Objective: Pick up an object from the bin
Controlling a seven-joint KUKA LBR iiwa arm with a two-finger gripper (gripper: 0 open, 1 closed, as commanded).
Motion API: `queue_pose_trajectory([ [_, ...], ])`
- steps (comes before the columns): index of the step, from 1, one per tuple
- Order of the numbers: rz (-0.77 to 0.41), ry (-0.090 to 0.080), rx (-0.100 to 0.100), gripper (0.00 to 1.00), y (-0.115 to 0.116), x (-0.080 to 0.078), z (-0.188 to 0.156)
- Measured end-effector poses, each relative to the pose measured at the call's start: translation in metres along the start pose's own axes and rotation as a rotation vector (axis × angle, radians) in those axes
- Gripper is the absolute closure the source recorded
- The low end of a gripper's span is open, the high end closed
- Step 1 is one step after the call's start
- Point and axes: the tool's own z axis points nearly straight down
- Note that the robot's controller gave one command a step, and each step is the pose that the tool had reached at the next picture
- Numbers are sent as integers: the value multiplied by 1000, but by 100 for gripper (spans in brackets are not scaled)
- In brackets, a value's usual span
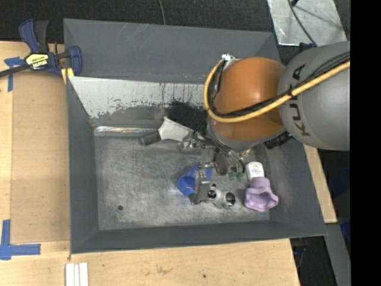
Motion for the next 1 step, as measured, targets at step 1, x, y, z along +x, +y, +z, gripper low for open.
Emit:
queue_pose_trajectory([
  [1, 20, -3, 1, 100, 3, 4, 106],
])
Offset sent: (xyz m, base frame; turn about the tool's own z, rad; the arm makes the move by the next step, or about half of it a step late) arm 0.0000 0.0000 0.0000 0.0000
